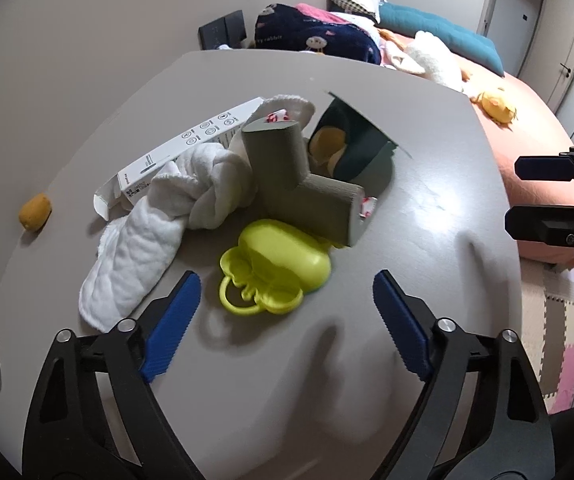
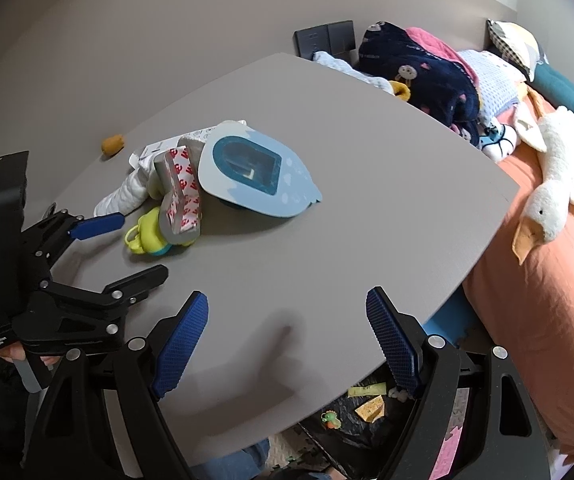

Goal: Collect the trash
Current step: 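Grasp the lime-green case with the left tool while the right tool grasps the light-blue potty seat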

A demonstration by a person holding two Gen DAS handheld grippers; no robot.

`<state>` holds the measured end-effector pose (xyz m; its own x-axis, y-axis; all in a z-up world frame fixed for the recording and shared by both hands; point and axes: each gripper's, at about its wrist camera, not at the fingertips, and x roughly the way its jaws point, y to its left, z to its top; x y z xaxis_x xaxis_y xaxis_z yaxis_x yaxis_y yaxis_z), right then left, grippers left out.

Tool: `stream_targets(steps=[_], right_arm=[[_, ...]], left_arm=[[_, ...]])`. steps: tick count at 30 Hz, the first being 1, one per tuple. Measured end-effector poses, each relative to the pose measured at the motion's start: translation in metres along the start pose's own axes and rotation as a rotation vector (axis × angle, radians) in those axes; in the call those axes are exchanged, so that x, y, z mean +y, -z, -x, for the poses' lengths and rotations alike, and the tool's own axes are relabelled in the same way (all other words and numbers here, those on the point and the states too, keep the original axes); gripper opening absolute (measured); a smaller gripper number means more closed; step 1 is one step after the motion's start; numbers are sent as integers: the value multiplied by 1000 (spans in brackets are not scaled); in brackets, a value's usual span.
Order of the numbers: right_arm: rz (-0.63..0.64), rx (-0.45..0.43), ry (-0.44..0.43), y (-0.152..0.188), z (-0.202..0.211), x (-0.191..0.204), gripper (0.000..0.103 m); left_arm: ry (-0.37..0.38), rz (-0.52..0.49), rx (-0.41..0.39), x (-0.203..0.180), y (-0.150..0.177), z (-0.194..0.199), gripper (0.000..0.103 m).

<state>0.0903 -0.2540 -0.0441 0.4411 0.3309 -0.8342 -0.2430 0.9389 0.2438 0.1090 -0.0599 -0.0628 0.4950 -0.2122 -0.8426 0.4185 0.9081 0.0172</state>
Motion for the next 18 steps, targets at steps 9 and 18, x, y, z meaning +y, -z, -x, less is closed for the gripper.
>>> stream_targets(steps=[9,18], right_arm=[[43,36,1,-23,-26,8,82],[112,39,-12,-50,-50,20,82]], left_arm=[[40,-10,10,4,-13,-16,78],[76,-22,17,8,-20,-26,57]])
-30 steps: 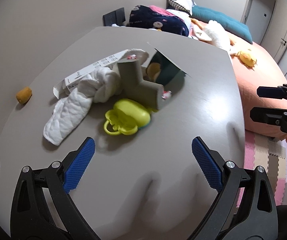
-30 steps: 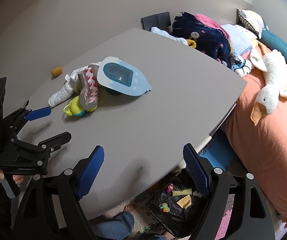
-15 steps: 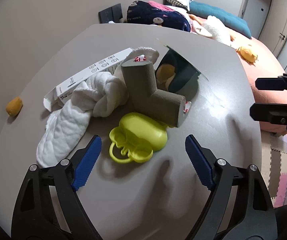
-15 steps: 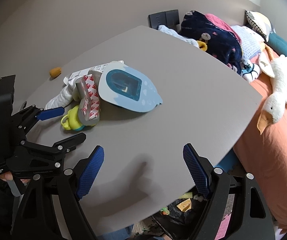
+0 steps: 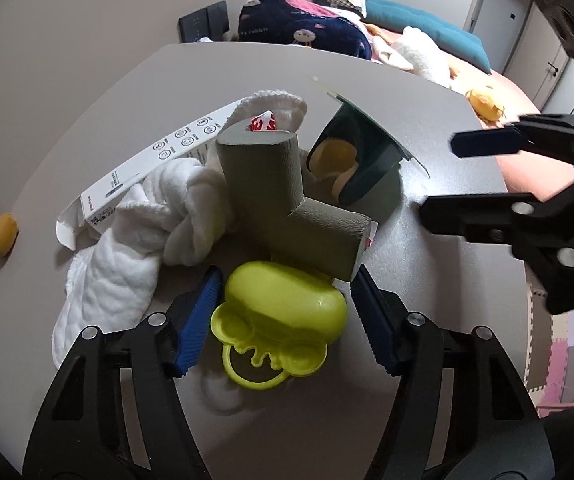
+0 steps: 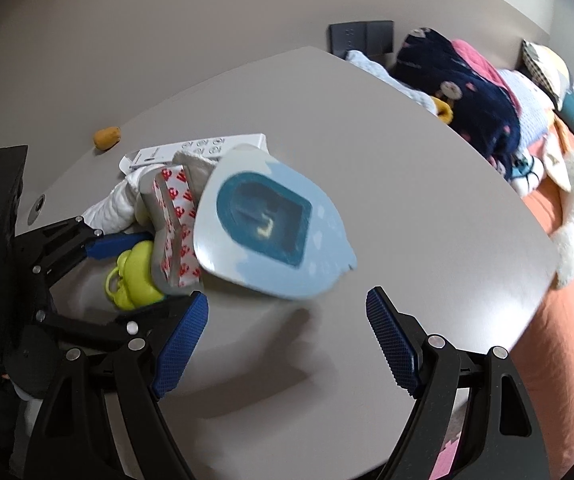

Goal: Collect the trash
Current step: 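Grasp the lime-green case with the left tool while the right tool grasps the light-blue potty seat, then carry the case and potty seat over the black bin and open both tools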

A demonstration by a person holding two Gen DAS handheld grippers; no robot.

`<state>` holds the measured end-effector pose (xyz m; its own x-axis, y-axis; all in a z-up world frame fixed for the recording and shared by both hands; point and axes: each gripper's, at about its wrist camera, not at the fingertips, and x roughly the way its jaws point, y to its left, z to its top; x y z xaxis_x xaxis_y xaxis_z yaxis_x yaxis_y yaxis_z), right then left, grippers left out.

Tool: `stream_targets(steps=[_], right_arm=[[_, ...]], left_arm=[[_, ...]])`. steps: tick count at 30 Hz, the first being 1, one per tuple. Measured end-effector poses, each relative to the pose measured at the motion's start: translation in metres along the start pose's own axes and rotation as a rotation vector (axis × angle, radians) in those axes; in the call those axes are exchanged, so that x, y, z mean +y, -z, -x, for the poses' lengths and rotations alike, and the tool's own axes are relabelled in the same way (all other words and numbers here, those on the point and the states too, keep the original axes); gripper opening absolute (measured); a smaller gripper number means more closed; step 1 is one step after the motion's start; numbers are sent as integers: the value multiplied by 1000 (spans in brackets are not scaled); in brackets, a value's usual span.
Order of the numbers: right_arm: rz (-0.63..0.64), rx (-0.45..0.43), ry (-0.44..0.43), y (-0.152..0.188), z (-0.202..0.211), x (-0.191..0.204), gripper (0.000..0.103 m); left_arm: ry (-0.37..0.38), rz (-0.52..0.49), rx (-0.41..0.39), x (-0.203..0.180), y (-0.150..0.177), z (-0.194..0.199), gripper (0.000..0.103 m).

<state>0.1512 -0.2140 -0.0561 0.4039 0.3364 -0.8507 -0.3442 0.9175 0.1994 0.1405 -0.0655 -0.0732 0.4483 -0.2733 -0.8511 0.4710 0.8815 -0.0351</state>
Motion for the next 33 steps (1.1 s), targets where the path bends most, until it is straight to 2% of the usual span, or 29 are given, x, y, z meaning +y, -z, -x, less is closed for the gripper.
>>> stream_targets(steps=[2,4,9,15,20,21,26,30,33], right_arm=[[2,-2,-13,-5,-4,1,82],[-11,-8,-32,-10,-8,1,86],[-66,-32,-33,-22,-20,-1,87],[-76,-31,25,-28,-37,-2,87],[-93,-34,22,-27,-41,-5,86],[-103,-35,16,-26,-41,-6,82],[-113,-38,5,-27,-37,-8,75],[-95,-39,28,-25,-31,-4,60],[-100,-28,13,-20,-27,-3,56]], left_arm=[[4,0,0,1,-2,0,58],[0,-3,-1,3,0,1,58],[13,32,-14,9,10,12,57],[5,62,-32,14,20,29,57],[-10,76,-50,17,26,42,57],[-13,80,-53,18,27,43,57],[-26,93,-58,18,30,49,57],[-38,105,-68,18,34,54,57],[-39,110,-79,16,38,61,57]])
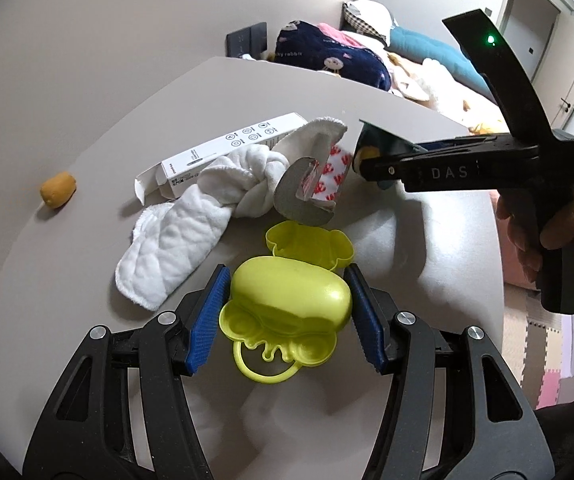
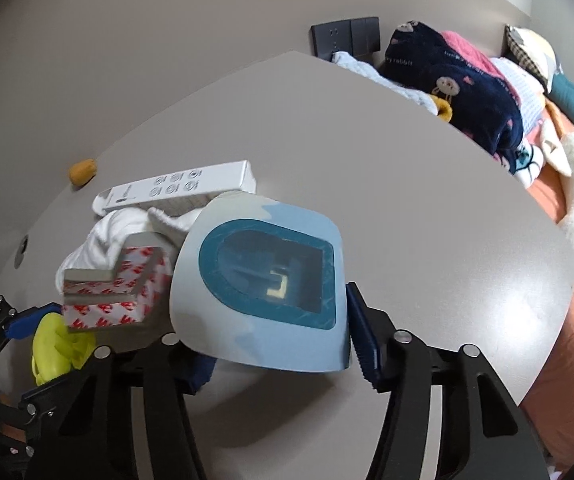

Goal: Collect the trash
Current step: 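Carry the case and potty seat over the black bin and open both tools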

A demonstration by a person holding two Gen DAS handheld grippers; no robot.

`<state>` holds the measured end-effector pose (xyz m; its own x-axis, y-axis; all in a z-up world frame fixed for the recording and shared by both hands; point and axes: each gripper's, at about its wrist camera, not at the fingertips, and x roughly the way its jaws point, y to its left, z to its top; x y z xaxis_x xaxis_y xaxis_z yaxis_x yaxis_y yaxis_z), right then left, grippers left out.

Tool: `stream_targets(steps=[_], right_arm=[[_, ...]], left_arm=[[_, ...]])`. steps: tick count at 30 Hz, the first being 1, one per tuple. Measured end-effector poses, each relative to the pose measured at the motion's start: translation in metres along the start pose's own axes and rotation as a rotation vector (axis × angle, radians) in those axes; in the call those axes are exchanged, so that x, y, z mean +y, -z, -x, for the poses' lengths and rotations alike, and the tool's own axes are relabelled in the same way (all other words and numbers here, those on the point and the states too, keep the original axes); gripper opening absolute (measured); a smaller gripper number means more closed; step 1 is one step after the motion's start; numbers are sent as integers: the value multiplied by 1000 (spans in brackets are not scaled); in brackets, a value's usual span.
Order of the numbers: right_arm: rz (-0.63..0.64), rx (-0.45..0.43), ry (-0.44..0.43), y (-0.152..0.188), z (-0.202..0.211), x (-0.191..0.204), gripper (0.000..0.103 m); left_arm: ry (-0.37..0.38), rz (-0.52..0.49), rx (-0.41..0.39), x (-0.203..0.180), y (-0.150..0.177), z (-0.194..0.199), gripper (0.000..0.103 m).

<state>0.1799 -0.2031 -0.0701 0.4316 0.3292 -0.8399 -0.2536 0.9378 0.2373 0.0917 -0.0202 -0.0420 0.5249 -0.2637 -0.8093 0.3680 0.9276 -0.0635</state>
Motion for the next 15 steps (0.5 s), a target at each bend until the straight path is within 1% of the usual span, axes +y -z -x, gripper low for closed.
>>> stream_targets(steps=[7,15], right_arm=[[-20,-18,-34,15,19,1,56],[-36,-67,-34,31,52,1,56]], left_arm=[[-7,-5,-20,-7,9,17,57],[-14,-16,-43,-20,14,30,57]])
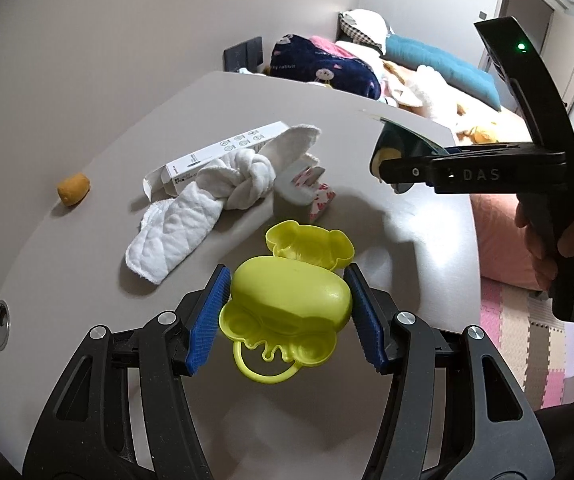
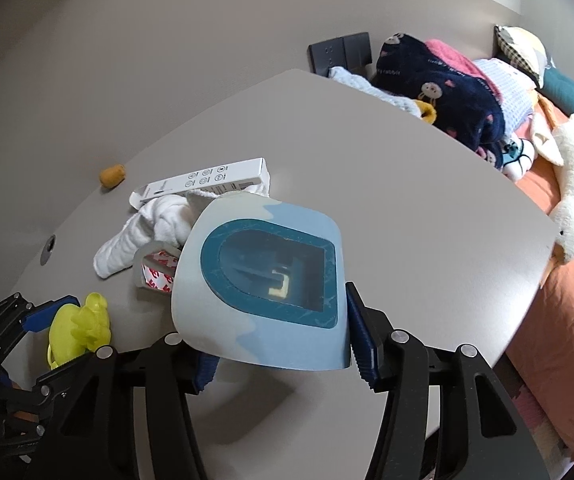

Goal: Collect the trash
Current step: 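Carry the case and potty seat over the black bin and open both tools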

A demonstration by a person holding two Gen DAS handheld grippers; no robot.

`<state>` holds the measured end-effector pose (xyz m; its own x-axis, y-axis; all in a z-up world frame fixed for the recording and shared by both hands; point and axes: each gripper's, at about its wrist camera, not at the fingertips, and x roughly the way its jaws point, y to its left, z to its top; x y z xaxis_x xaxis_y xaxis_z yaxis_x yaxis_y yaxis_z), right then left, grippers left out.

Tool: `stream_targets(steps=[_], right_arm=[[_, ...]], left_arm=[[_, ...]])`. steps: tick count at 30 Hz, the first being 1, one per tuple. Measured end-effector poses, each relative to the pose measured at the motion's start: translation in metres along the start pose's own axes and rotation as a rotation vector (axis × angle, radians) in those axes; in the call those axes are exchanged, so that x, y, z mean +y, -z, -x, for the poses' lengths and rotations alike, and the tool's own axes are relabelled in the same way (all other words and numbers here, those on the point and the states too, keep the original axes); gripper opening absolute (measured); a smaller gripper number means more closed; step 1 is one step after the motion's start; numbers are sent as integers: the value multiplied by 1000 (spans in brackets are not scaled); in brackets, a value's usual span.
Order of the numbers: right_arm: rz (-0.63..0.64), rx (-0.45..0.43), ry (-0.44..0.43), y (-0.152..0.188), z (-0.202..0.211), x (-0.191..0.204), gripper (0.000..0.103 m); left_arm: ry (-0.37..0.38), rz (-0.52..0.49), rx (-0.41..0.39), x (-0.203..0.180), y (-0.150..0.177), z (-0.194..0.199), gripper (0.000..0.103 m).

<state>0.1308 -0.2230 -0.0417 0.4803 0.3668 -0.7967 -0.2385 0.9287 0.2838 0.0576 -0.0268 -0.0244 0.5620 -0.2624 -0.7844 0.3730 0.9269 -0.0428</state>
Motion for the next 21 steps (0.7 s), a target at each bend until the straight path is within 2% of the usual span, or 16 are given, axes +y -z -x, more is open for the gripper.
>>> stream_targets(steps=[21], right_arm=[[-43,-62,8,46,75,-27,59]], left_arm=[[51,-83,-18,-57,-2,13,57]])
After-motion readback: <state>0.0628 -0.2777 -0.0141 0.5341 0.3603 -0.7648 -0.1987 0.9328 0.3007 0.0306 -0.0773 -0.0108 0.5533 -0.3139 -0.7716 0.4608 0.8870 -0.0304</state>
